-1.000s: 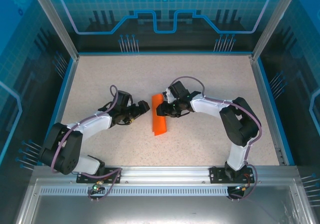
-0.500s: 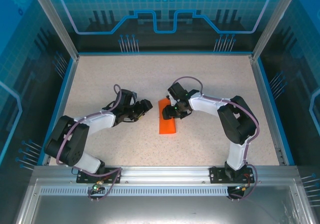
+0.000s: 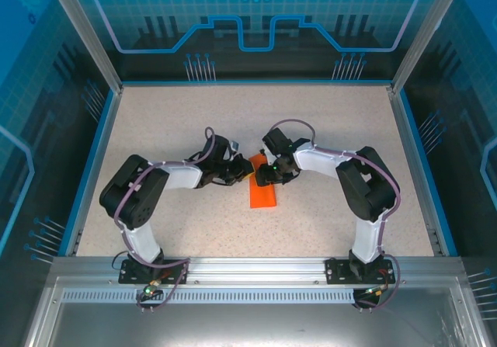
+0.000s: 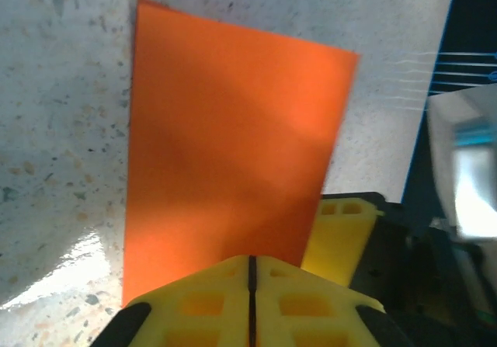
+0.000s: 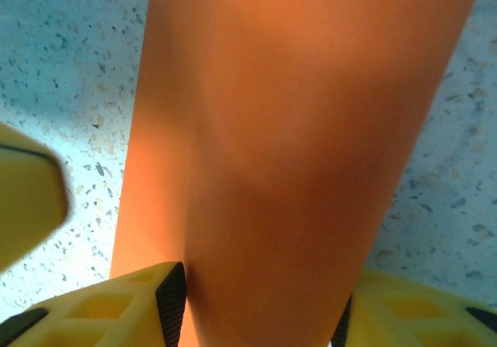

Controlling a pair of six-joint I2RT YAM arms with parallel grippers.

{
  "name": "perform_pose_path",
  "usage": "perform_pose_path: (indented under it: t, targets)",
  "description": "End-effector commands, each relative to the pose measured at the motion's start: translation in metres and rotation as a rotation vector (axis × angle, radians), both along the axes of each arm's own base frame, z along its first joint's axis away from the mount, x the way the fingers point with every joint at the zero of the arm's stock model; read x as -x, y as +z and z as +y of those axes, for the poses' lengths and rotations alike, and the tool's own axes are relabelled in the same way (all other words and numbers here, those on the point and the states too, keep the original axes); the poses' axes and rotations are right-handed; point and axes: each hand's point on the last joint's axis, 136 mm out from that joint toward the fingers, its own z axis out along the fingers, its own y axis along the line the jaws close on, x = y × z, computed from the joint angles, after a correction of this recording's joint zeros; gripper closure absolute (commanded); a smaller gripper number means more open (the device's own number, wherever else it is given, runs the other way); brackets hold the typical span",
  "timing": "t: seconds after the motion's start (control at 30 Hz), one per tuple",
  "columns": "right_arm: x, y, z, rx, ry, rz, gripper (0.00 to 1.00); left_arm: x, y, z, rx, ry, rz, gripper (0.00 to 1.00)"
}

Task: Fold a paper plane with a square sheet of paper (pick it up from the middle)
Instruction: Hold the square sheet of paper at the center of the table.

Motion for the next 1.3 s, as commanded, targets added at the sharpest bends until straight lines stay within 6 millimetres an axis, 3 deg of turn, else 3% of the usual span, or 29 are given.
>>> perform_pose_path:
  t: [0.0,0.13,0.33,0.5,0.77,1.13,1.27]
  targets:
    - [-0.001,-0.004,-0.002,-0.009,0.006,0.027,0.48,-0.003,-0.009,-0.003,-0.014,0.002,0.019,0.95]
    - [0.000,-0.004,-0.001,-0.029,0.010,0.030,0.50,-0.002,-0.021,0.001,-0.049,0.013,0.042,1.00]
    - [-0.002,0.000,0.004,-0.057,0.014,0.030,0.50,0.004,-0.031,0.004,-0.089,-0.001,0.081,1.00]
    - [-0.005,0.022,0.007,-0.116,-0.004,0.006,0.48,0.011,-0.037,0.008,-0.129,-0.026,0.099,1.00]
    - [-0.018,0.055,-0.010,-0.246,-0.084,-0.012,0.36,0.016,-0.044,0.014,-0.176,-0.035,0.115,1.00]
    - [-0.013,0.023,-0.004,-0.241,-0.056,0.127,0.37,0.014,-0.041,0.010,-0.178,-0.039,0.112,1.00]
    - [-0.007,0.012,-0.005,-0.219,-0.033,0.158,0.45,0.013,-0.037,0.009,-0.174,-0.036,0.109,1.00]
